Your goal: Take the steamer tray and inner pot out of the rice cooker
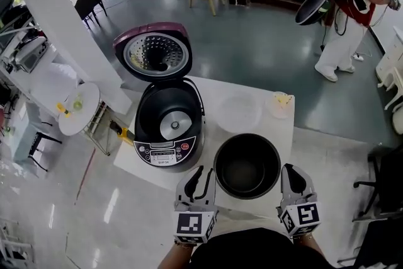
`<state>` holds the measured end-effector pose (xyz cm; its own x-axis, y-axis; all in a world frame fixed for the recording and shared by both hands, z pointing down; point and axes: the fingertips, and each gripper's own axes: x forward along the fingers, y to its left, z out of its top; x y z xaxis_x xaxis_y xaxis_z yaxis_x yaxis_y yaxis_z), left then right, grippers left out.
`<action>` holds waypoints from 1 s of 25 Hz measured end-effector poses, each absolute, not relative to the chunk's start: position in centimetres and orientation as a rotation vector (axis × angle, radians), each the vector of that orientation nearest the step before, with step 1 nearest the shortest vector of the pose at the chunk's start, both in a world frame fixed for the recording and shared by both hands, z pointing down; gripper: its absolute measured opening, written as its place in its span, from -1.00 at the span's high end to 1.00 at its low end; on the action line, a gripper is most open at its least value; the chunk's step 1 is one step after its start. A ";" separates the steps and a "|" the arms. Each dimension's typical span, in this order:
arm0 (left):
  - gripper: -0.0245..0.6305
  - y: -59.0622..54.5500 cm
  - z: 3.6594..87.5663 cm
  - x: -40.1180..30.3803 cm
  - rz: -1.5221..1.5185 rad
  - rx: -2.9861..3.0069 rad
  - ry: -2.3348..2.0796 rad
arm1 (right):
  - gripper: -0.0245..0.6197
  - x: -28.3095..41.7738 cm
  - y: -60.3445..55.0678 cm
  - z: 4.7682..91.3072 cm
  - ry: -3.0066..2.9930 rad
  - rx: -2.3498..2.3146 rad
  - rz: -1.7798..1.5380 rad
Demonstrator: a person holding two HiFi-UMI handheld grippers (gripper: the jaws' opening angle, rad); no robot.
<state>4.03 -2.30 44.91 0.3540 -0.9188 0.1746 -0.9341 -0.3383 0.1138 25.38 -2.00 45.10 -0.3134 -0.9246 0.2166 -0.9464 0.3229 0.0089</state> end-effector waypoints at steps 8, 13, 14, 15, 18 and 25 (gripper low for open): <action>0.63 -1.7 45.4 3.9 0.174 2.421 -1.700 | 0.91 25.4 -1.2 45.7 -2.390 1.703 0.231; 0.80 -1.7 45.1 3.9 0.156 2.408 -1.702 | 0.91 25.3 -1.4 46.1 -2.382 1.693 0.237; 0.84 -1.8 45.1 3.8 0.154 2.406 -1.705 | 0.91 25.3 -1.5 46.1 -2.382 1.688 0.237; 0.87 -1.9 45.1 3.8 0.154 2.406 -1.712 | 0.91 25.2 -1.5 46.2 -2.383 1.686 0.235; 0.93 -2.1 45.5 3.7 0.158 2.414 -1.721 | 0.91 25.3 -1.8 46.1 -2.384 1.689 0.234; 0.93 -2.4 45.8 3.3 0.170 2.400 -1.739 | 0.92 25.0 -2.4 46.3 -2.392 1.666 0.225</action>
<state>3.31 -2.41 45.79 0.3123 -0.9302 0.1929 -0.9500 -0.3038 0.0728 25.04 -2.36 46.30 -0.3346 -0.9047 0.2636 -0.9381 0.3465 -0.0015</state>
